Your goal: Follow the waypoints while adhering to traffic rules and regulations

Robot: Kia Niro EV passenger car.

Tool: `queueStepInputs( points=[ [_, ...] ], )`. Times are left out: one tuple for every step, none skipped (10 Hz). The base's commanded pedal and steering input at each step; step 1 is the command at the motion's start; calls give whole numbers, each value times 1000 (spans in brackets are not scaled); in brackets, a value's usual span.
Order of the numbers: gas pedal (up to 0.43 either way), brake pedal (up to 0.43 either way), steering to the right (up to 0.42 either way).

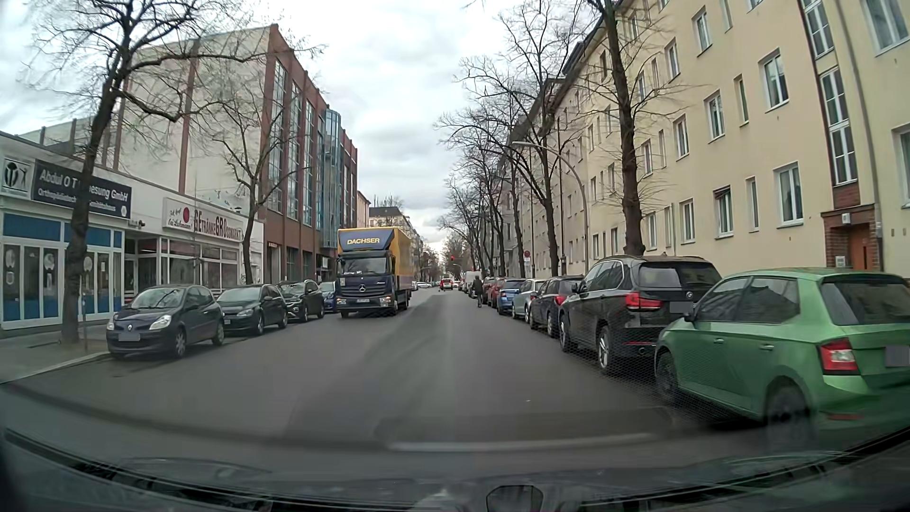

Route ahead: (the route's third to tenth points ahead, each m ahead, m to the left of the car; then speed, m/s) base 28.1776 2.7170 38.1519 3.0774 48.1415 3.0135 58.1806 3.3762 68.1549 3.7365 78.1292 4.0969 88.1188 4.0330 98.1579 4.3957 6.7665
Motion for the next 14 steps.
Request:
queueStepInputs(
  points=[
    [0,134,-8],
    [0,128,-8],
    [0,91,-7],
    [0,30,-7],
    [0,24,-7],
    [0,12,-7],
    [0,12,-7],
    [0,12,-7],
    [8,12,-7],
    [8,12,-7],
    [28,12,-8],
    [28,12,-9],
    [28,12,-11],
    [28,12,-11]
  ],
)
